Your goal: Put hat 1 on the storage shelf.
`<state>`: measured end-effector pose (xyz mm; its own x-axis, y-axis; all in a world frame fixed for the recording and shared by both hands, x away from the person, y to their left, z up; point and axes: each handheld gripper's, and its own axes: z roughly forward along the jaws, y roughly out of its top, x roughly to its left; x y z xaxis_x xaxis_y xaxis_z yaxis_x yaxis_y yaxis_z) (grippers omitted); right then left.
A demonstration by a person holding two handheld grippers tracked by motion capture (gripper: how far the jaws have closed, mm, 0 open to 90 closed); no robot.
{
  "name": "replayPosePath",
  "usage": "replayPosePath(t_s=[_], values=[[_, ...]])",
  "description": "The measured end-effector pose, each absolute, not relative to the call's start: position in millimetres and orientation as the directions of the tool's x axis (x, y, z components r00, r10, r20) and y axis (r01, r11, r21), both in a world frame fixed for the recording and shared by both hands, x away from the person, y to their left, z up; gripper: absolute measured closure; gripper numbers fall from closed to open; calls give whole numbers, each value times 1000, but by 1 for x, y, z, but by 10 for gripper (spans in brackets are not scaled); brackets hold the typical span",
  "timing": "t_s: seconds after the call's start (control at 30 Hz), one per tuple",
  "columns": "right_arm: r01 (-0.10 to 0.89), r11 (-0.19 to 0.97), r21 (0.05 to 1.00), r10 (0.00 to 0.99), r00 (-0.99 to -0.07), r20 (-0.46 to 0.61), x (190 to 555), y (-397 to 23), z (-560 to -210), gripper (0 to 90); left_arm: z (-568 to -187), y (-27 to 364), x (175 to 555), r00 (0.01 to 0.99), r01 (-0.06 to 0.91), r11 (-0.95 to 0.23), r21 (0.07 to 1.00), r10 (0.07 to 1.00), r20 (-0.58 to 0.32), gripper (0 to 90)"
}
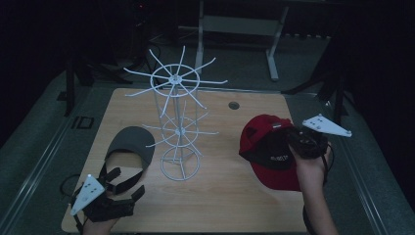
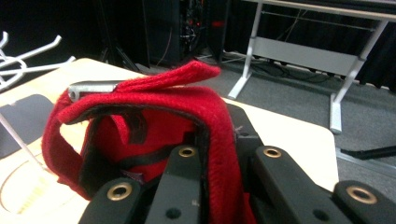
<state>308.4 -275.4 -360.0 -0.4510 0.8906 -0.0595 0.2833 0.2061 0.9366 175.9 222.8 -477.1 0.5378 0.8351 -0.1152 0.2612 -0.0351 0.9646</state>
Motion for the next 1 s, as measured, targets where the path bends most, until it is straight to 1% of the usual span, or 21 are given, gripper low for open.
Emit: replayPosePath(t_s=[0.1, 0.2, 0.4, 0.53, 0.67, 0.8, 0.87, 0.93, 1.0], values=[[275, 204, 940, 888, -455, -60, 306, -275, -354, 855, -465, 210, 175, 558, 248, -58, 967, 824, -93, 5], [268, 200, 942, 884, -465, -56, 302, -275, -349, 855, -452, 199, 174, 581, 221, -46, 974, 809, -93, 5], [252, 195, 948, 876, -480, -52, 296, -275, -339, 855, -421, 172, 170, 666, 144, -72, 987, 745, -42, 5], [247, 203, 948, 871, -487, -60, 293, -274, -334, 855, -404, 155, 172, 717, 116, -89, 989, 697, -21, 5], [249, 197, 948, 867, -495, -50, 292, -273, -332, 855, -394, 139, 179, 744, 109, -93, 990, 668, -19, 6], [242, 203, 949, 860, -507, -55, 289, -269, -328, 854, -387, 121, 187, 765, 88, -119, 989, 643, 10, 5], [236, 203, 950, 856, -515, -54, 288, -268, -327, 855, -385, 113, 191, 777, 91, -127, 988, 630, 9, 6], [232, 207, 951, 849, -525, -57, 286, -265, -325, 854, -382, 104, 196, 796, 109, -126, 986, 605, -11, 6], [229, 202, 952, 843, -535, -51, 285, -264, -325, 854, -379, 93, 199, 808, 99, -145, 985, 590, 6, 6]])
